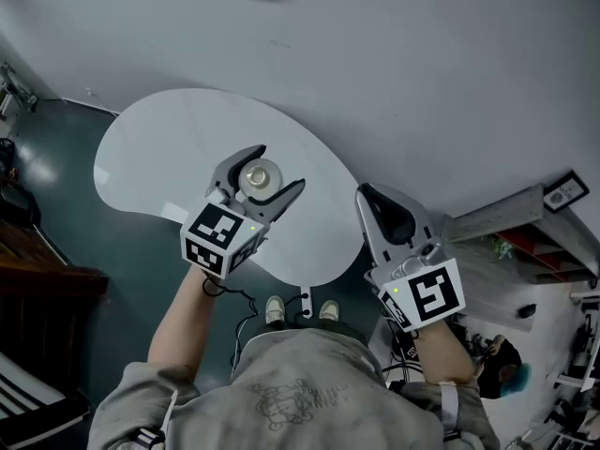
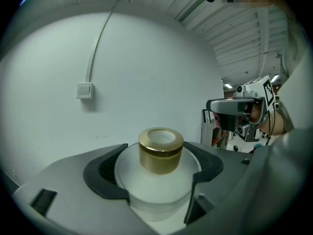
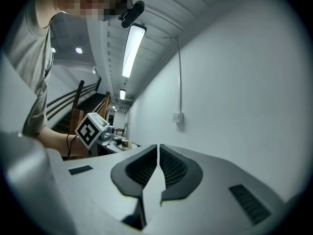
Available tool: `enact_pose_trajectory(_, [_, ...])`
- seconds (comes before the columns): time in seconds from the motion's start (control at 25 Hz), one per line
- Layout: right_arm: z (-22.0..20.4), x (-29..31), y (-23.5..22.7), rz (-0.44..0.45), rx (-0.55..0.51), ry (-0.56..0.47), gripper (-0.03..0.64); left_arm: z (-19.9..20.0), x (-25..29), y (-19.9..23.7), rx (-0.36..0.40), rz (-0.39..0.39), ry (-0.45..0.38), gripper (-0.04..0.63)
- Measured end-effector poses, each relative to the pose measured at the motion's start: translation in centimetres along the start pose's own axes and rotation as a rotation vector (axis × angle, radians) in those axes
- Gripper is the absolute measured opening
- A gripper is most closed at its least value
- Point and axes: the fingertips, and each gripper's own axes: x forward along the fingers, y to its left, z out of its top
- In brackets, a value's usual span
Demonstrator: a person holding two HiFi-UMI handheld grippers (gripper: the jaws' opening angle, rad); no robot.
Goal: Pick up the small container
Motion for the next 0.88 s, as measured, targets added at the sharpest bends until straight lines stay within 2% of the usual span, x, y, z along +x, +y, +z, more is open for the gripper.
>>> enact_pose_trajectory(0.16, [-0.3, -1.3, 0.7, -0.003, 0.057, 0.002, 0.035, 0.0, -2.3, -1.9, 0.033, 0.000, 0.005, 0.344])
enact_pose_trajectory(0.36, [-1.2, -3.0, 1.4, -0.012, 0.086, 0.035, 0.036, -1.1, -4.4, -4.0, 0.020, -0.010, 0.012, 0.344])
enact_pose_trajectory(0.52, [-1.4, -3.7, 2.3, 0.006, 0.148, 0.039, 0.035, -1.5, -5.3, -5.3, 0.018, -0.027, 0.003, 0.344])
enact_pose_trajectory(0.88, [-3.4, -5.2, 4.7, 0.040, 0.135, 0.089, 0.035, -3.1, -6.4, -7.8, 0.009, -0.026, 0.006, 0.344])
